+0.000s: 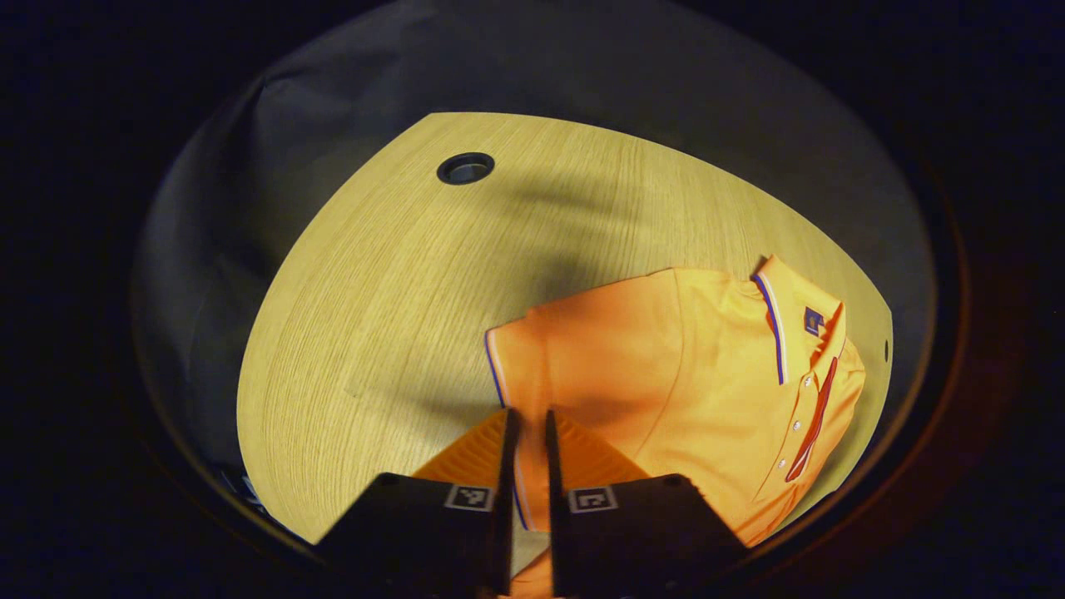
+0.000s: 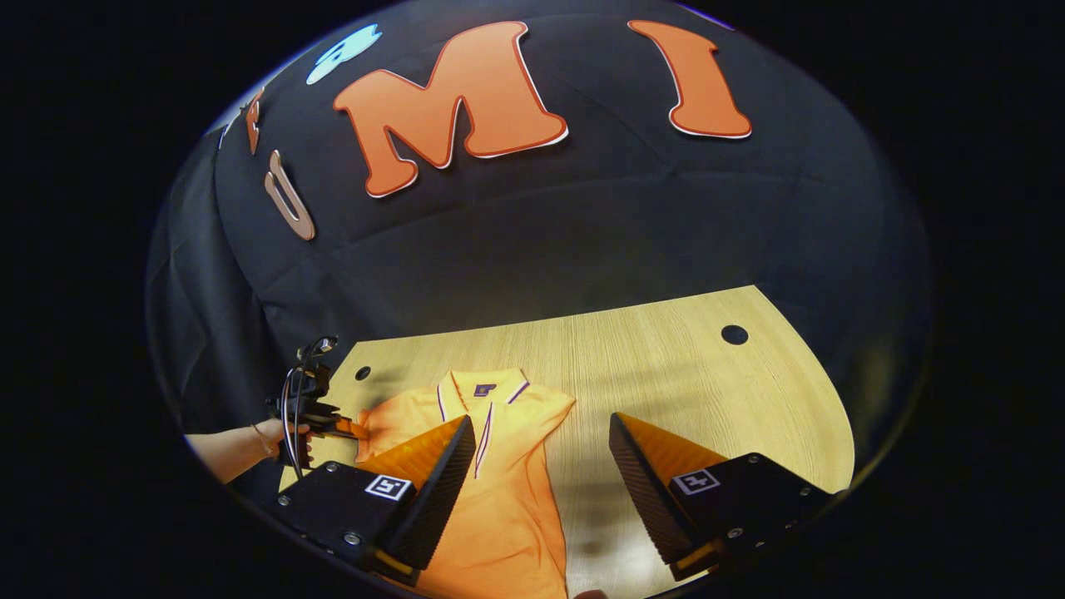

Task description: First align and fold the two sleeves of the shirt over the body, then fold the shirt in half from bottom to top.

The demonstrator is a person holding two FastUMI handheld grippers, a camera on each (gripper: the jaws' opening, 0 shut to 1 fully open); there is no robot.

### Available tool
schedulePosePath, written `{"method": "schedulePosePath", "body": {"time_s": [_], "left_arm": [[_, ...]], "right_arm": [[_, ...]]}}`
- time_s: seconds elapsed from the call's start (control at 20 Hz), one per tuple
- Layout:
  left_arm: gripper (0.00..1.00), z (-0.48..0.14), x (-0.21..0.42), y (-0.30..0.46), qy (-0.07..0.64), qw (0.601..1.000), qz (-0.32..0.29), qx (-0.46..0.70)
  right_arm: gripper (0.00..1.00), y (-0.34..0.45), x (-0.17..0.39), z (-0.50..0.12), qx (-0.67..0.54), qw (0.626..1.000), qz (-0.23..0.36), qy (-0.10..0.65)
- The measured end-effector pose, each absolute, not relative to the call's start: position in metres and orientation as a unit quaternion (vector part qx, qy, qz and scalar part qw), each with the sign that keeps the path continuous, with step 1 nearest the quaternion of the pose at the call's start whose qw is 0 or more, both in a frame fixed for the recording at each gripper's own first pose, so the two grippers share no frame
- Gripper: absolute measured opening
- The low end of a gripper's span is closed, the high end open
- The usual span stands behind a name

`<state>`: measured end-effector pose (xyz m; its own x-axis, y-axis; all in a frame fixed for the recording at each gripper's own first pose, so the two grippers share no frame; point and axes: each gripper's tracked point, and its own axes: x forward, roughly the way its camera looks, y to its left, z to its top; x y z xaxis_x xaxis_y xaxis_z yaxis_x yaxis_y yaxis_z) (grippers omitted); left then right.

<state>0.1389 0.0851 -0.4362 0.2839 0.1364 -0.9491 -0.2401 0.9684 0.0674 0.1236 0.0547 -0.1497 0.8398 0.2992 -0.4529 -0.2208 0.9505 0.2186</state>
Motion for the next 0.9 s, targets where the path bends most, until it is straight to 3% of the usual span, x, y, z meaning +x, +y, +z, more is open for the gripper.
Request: {"method": "schedulePosePath", "body": {"time_s": [0.1,0.4,0.9], "left_arm": [[0.01,-0.428,0.141,0.081,0.578,0.806,0.117,-0.055],[0.01,-0.379,0.153,0.076,0.525,0.847,0.086,-0.010],[0.01,-0.347,0.152,-0.006,0.508,0.860,0.029,0.033]], "right_arm": [[0.98,0.053,0.122,-0.148,0.076,0.957,0.134,0.245],[0.98,0.040,0.121,-0.140,0.080,0.962,0.124,0.229],[0.98,0.026,0.110,-0.138,0.091,0.963,0.126,0.221]]}}
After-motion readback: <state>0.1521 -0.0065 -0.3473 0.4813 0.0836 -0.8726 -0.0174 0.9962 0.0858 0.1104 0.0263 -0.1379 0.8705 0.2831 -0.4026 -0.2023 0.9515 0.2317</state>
